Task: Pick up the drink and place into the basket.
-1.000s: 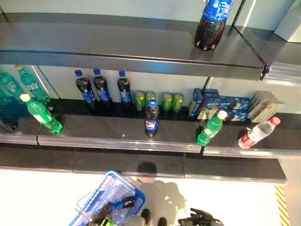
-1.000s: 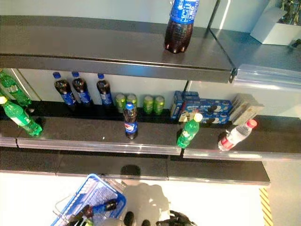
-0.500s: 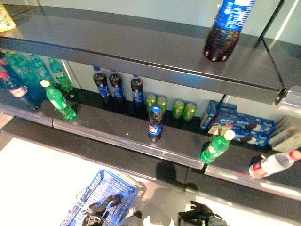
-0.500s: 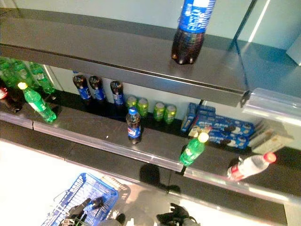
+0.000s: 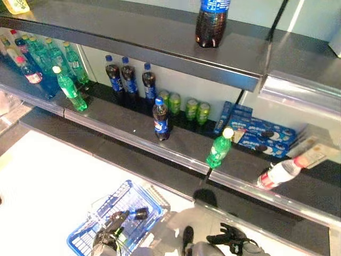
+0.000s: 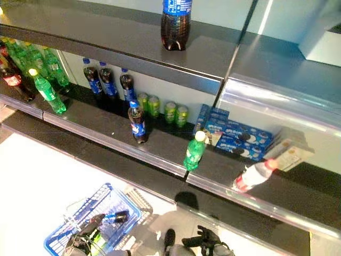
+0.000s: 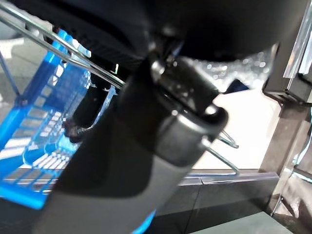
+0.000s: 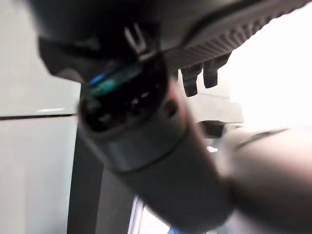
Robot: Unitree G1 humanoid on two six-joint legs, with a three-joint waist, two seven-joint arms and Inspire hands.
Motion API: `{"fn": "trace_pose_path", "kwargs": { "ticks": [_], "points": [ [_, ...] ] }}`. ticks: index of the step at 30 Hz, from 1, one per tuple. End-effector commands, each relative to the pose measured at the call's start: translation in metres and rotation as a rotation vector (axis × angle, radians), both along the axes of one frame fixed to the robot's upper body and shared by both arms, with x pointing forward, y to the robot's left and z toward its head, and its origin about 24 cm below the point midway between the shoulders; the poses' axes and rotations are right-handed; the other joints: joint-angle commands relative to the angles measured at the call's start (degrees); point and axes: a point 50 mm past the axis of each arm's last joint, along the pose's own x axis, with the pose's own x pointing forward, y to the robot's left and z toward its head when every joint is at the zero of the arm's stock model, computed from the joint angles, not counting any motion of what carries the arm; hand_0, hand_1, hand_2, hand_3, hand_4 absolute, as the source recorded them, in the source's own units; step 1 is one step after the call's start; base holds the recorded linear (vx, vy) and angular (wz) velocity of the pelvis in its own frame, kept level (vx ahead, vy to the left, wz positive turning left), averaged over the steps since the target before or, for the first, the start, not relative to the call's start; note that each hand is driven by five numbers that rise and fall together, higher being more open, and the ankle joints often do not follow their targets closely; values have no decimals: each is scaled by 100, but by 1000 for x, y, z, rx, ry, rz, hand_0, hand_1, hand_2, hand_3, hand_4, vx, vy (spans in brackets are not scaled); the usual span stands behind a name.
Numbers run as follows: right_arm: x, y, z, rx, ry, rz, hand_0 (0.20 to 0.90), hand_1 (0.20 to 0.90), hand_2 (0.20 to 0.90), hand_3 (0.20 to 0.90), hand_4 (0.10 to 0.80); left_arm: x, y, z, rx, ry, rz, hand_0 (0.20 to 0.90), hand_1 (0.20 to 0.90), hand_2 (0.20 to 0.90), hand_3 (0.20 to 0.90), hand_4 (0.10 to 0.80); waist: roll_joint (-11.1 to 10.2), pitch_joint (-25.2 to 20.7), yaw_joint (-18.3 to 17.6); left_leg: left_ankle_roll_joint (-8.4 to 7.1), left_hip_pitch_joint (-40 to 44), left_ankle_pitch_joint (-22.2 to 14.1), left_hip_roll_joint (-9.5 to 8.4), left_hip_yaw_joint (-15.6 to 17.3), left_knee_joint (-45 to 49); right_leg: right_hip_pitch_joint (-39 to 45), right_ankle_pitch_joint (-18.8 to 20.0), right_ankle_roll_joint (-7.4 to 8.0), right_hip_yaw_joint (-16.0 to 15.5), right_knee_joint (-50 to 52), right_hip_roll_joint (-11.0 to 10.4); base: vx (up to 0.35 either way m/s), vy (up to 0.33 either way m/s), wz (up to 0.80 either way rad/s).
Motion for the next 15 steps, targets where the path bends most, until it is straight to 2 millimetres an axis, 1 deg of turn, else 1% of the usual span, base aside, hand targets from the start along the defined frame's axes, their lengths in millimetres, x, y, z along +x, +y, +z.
{"fn": "trace_pose_path", "kwargs": {
  "ticks": [1, 2, 3, 5, 6, 7, 8, 9, 12, 13, 15],
  "points": [
    [12, 18, 2, 67, -61, -15, 900, 900, 900, 900, 800, 15, -25, 4, -30, -141, -124, 300, 300, 300, 200, 100, 130, -270, 151, -86, 128, 533, -42, 43, -842, 482, -39, 687, 989, -13, -498, -111, 216, 20],
    [12, 19, 2, 74, -68, -18, 900, 900, 900, 900, 800, 12, -24, 4, -28, -137, -129, 300, 300, 300, 200, 100, 121, -241, 162, -59, 148, 473, -126, 1, -835, 417, 108, 779, 990, -78, -600, -110, 231, 22],
    [13, 21, 2, 77, -74, -19, 900, 900, 900, 900, 800, 10, -23, 3, -27, -132, -133, 300, 300, 300, 200, 100, 122, -220, 166, -41, 168, 438, -169, -11, -837, 388, 204, 835, 986, -136, -665, -85, 182, 19],
    [19, 29, 4, 80, -90, 4, 900, 900, 900, 900, 800, -2, -19, 0, -8, -91, -147, 300, 300, 300, 200, 100, 150, -172, 163, 64, 236, 340, -310, 20, -906, 250, 524, 1002, 1001, -354, -861, -123, 192, 17],
    [21, 31, 5, 79, -90, 12, 900, 900, 900, 900, 800, -4, -16, -1, -1, -79, -146, 300, 300, 300, 200, 100, 158, -167, 166, 92, 236, 319, -344, 12, -908, 206, 577, 1026, 1027, -354, -903, -160, 149, -4],
    [24, 33, 6, 79, -97, 33, 900, 900, 900, 900, 800, -6, -11, -1, 9, -69, -137, 300, 300, 300, 200, 100, 185, -154, 151, 139, 230, 307, -371, -3, -912, 112, 574, 1013, 1147, -219, -919, -176, 123, -4],
    [26, 35, 7, 81, -107, 51, 900, 900, 900, 900, 800, -7, -6, 0, 19, -62, -133, 300, 300, 300, 200, 100, 229, -150, 117, 189, 196, 358, -362, -9, -928, 67, 402, 961, 1323, 62, -811, -186, 98, 6],
    [28, 37, 8, 86, -118, 71, 900, 900, 900, 900, 800, -6, -2, 1, 27, -56, -126, 300, 300, 300, 200, 100, 245, -162, 114, 228, 159, 400, -363, -1, -915, 58, 263, 918, 1343, 228, -734, -118, 46, 21],
    [32, 40, 11, 92, -143, 127, 900, 900, 900, 900, 800, -4, 4, 3, 37, -51, -102, 300, 300, 300, 200, 100, 188, -211, 156, 249, 105, 403, -392, 11, -878, 198, 167, 902, 1234, 127, -713, -80, -43, 22],
    [34, 41, 13, 90, -158, 158, 900, 900, 900, 900, 800, -3, 5, 3, 39, -46, -90, 300, 300, 300, 200, 100, 154, -235, 158, 224, 76, 399, -393, 7, -832, 226, 202, 894, 1265, 40, -701, -44, -136, 3],
    [41, 44, 18, 83, -187, 221, 900, 900, 900, 900, 800, 0, 4, 4, 42, -38, -81, 300, 300, 300, 200, 100, 94, -264, 179, 186, 116, 388, -333, -9, -847, 302, 196, 877, 1258, -47, -661, -18, -143, 4]
  ]
}}
